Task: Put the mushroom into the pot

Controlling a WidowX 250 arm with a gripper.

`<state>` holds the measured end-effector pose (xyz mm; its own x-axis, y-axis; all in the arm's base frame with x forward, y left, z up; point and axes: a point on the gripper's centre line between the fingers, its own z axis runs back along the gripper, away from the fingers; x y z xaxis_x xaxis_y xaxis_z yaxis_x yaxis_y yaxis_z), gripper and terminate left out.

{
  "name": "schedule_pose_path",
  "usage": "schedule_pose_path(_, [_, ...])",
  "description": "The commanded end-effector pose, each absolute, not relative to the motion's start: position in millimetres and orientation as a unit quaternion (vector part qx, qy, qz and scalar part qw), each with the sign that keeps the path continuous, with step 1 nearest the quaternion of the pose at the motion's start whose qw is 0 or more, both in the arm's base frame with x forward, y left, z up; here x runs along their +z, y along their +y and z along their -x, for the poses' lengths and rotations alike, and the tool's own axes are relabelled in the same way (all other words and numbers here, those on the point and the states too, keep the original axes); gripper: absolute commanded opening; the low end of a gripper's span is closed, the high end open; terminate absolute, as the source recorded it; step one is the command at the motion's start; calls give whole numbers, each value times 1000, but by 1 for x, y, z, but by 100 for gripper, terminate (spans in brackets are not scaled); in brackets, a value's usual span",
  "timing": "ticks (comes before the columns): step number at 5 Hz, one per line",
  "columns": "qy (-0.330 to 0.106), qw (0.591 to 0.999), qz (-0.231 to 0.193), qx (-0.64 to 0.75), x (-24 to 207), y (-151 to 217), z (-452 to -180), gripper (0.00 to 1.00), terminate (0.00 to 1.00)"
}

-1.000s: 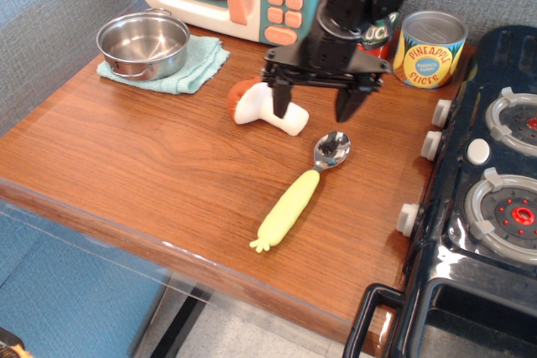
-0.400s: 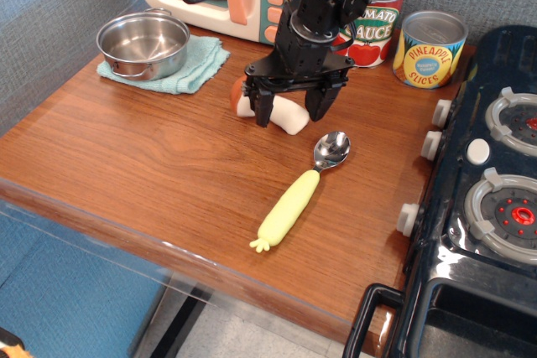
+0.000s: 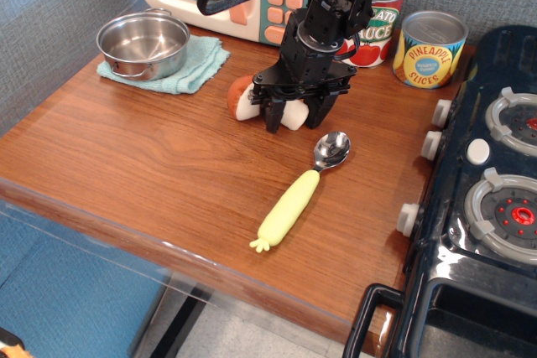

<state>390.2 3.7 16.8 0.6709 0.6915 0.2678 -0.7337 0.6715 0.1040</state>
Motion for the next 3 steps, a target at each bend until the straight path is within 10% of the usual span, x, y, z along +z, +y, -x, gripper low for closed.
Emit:
schedule_pose_path(1, [-127, 936, -103, 312, 51, 15, -380, 0, 0])
schedule_pose_path(3, [-110, 972, -9, 205, 97, 54, -336, 0, 0])
